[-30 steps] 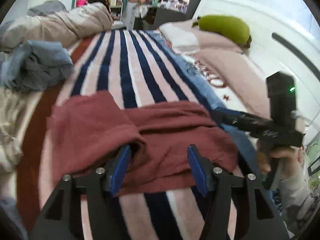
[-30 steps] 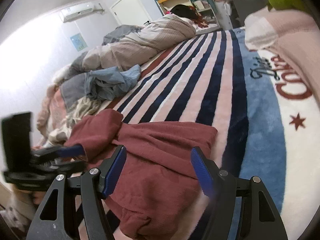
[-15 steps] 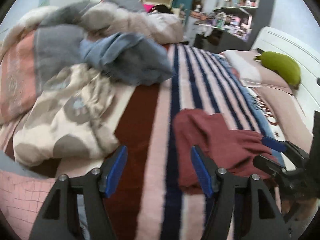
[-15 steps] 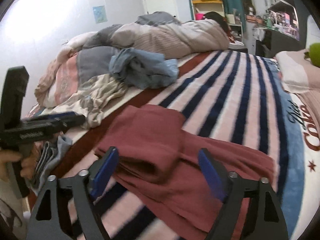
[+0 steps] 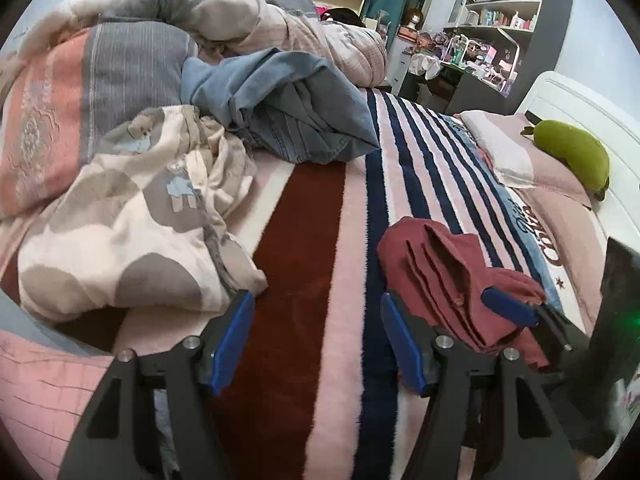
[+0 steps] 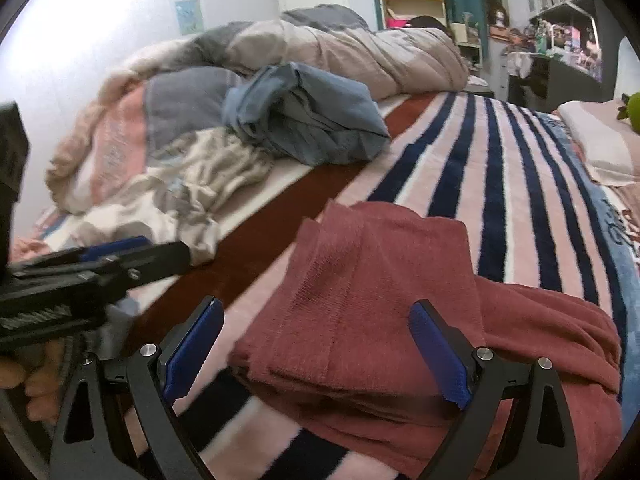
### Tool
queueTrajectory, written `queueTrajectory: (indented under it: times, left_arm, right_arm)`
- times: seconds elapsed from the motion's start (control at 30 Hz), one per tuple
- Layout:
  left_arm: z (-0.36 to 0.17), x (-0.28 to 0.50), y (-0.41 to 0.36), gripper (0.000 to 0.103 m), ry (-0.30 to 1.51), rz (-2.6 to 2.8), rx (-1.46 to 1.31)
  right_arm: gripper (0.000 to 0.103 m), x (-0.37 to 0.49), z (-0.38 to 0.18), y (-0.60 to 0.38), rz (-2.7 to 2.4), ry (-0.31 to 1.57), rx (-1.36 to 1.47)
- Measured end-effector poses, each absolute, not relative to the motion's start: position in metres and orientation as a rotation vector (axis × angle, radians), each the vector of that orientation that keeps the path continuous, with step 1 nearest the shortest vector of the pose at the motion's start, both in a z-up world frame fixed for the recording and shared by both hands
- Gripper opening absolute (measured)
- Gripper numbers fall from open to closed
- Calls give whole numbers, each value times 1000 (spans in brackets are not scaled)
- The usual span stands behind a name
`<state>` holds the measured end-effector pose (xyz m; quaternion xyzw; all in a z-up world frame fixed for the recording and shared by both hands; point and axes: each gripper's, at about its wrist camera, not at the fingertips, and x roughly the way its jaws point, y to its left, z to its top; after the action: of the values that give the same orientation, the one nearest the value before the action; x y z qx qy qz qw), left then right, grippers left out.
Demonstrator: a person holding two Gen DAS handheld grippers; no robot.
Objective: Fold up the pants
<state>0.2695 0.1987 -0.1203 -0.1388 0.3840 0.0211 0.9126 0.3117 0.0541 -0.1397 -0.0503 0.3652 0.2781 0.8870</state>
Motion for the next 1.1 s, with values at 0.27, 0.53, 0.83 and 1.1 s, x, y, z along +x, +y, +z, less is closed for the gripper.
queueTrajectory:
  times: [0.27,0.53,0.83,1.1]
  left_arm:
    - [-119,273,192,62,789,17,-285]
    - [-115,276,180,62,795,3,-271]
    - [-114,281,151,62,821,-22,-220]
    - [-127,296,130,62,867,-70,-217]
  right_arm:
    - [45,318,-142,29,494,755,-87]
    - [9,318,-128,-19,430,714,-19]
    - [9,313,-112,-125,349,717,135]
    - [8,309,-122,-190,332,757,239]
